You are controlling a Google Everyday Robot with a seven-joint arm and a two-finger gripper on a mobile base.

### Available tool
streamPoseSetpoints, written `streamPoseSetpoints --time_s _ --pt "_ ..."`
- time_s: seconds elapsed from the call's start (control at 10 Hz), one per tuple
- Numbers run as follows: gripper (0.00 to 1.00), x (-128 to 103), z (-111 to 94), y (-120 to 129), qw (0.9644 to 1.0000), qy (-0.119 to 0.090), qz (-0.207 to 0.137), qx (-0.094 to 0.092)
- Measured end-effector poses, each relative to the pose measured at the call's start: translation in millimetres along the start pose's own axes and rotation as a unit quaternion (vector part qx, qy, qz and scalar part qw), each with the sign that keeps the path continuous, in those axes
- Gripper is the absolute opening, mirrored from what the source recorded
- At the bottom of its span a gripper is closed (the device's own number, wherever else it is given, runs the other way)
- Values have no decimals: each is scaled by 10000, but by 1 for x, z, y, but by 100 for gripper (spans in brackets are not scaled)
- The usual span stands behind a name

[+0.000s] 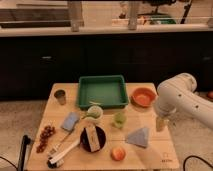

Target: Place towel in plastic cup

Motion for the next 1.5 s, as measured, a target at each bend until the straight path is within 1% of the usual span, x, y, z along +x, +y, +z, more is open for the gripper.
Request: streamPoseSetpoints --time_s 0.4,0.9,1.1,1.3,1.5 --pt "80 -13 13 8 9998 -110 -138 -32" --pt "80 -35 37 28 9990 -342 -265 -89" --pt "80 -41 42 31 9988 -379 -309 -89" --pt "80 -47 60 39 9984 -431 -338 -109" --pt "80 -53 69 44 9982 -471 -361 -128"
